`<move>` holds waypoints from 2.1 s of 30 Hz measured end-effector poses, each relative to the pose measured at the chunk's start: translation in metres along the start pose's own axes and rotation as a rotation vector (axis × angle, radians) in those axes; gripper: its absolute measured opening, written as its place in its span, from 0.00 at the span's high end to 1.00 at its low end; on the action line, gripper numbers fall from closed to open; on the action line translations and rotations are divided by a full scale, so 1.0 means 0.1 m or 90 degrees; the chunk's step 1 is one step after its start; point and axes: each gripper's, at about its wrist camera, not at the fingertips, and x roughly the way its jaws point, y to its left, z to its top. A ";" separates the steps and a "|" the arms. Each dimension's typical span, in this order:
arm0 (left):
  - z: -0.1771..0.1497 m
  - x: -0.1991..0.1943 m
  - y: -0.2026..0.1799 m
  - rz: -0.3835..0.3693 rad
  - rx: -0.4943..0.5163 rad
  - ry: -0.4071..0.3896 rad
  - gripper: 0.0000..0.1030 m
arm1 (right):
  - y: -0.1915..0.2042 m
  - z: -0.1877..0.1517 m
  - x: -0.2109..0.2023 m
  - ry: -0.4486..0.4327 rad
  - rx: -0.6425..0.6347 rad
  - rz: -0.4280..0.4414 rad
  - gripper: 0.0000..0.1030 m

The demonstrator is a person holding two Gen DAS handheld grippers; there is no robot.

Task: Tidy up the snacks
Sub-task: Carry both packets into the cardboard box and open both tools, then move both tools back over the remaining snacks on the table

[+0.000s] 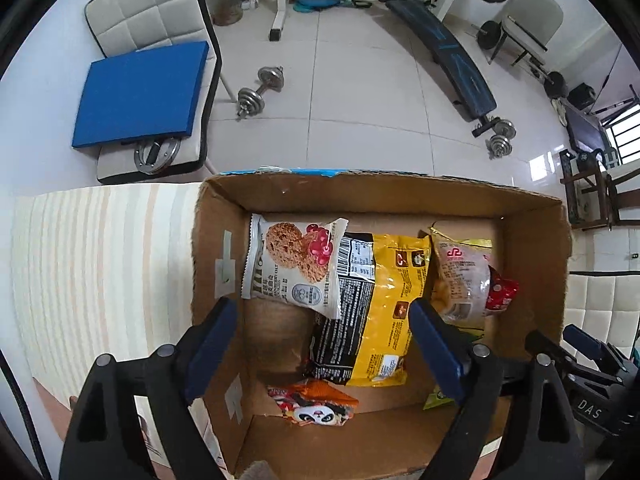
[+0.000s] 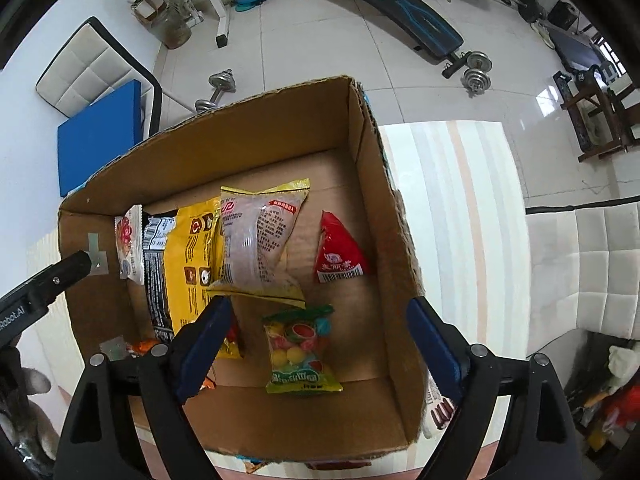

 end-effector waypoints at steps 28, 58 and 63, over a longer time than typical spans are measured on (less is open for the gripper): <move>-1.68 -1.35 -0.16 0.020 0.028 -0.226 0.15 | 0.06 -1.66 -1.20 -0.180 -0.090 0.004 0.10; -2.53 0.40 0.96 0.066 -0.051 0.025 0.15 | -0.44 -2.57 0.66 0.093 0.029 0.053 0.10; -2.45 0.81 1.05 0.084 0.003 0.076 0.15 | -0.37 -2.58 0.88 0.115 0.021 0.035 0.10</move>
